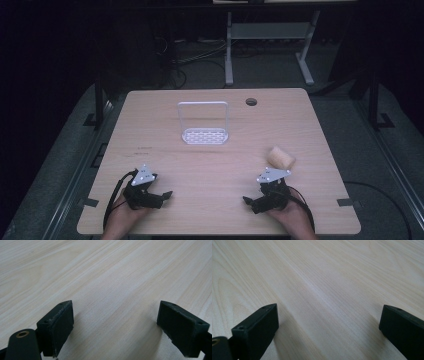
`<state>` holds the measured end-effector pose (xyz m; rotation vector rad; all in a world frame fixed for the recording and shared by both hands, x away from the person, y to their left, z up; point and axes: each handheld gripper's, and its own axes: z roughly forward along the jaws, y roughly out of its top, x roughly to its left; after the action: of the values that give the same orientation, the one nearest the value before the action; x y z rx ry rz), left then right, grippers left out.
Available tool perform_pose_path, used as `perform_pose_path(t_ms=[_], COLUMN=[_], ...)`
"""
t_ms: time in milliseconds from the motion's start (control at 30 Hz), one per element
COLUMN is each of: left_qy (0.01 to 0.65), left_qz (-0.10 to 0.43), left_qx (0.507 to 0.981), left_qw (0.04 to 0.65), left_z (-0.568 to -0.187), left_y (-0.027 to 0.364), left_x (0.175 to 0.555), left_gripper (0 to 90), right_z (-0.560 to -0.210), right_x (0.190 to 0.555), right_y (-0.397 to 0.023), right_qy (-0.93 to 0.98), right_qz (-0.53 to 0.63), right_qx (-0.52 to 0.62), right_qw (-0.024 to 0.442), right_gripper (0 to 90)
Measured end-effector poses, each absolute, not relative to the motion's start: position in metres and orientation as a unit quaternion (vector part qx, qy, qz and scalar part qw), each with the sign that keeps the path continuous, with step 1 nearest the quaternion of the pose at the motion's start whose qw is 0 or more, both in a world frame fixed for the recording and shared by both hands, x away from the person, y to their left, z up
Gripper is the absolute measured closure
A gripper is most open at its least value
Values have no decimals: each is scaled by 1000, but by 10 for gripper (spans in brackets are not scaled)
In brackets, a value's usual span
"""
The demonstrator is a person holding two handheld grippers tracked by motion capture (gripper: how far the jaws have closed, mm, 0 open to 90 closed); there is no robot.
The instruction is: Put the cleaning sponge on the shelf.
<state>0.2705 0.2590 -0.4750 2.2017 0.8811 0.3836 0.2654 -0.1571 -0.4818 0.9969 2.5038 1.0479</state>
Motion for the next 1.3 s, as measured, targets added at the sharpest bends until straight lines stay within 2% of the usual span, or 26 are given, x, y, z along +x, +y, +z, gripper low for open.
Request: perform_pose_path(t_ms=[500,567,1300], left_qy=[343,343,343], left_qz=[149,149,149], left_qx=[854,854,854], left_qw=[361,361,362], left_z=[-475,-475,-475], left_y=[259,259,259], left_x=[270,270,270], left_gripper=[129,129,129], right_z=[-478,-477,-460], right_x=[264,263,253], right_y=[-157,-157,-178], right_qy=[867,868,863], right_qz=[342,341,352], right_qx=[342,341,343], right_qw=[118,115,120], right_gripper=[26,49,58])
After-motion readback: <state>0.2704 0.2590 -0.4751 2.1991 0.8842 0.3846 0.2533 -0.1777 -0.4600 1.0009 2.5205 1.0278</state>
